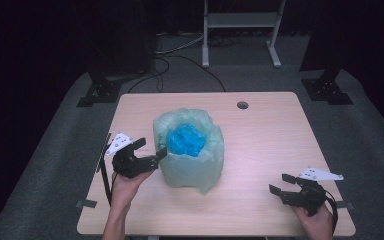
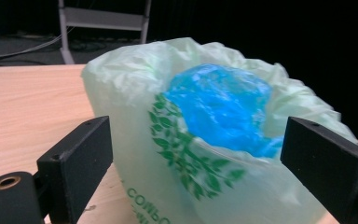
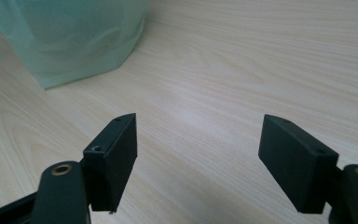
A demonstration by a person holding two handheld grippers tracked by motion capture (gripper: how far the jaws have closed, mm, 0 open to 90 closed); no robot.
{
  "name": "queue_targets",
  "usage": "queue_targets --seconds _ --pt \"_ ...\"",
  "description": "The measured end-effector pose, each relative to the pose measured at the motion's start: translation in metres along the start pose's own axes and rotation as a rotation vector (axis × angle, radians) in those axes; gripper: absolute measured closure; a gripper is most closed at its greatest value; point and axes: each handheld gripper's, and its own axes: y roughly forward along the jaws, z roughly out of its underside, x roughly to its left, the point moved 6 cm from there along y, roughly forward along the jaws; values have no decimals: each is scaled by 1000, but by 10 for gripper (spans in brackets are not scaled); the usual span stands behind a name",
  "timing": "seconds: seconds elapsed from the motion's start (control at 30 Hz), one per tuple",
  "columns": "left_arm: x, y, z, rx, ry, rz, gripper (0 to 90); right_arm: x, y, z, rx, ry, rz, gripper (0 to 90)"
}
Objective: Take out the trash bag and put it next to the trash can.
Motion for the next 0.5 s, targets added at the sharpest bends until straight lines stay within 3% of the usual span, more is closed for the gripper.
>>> queue_targets --seconds 0.23,0.3,0.5 --pt "7 20 -5 30 -48 -15 137 2 0 -1 -2 -4 -3 272" --pt "8 26 -5 57 -60 -45 165 2 -1 -2 -4 -9 -2 272" --pt "9 38 -5 85 -63 -92 342 3 -2 -3 -10 -13 -5 272"
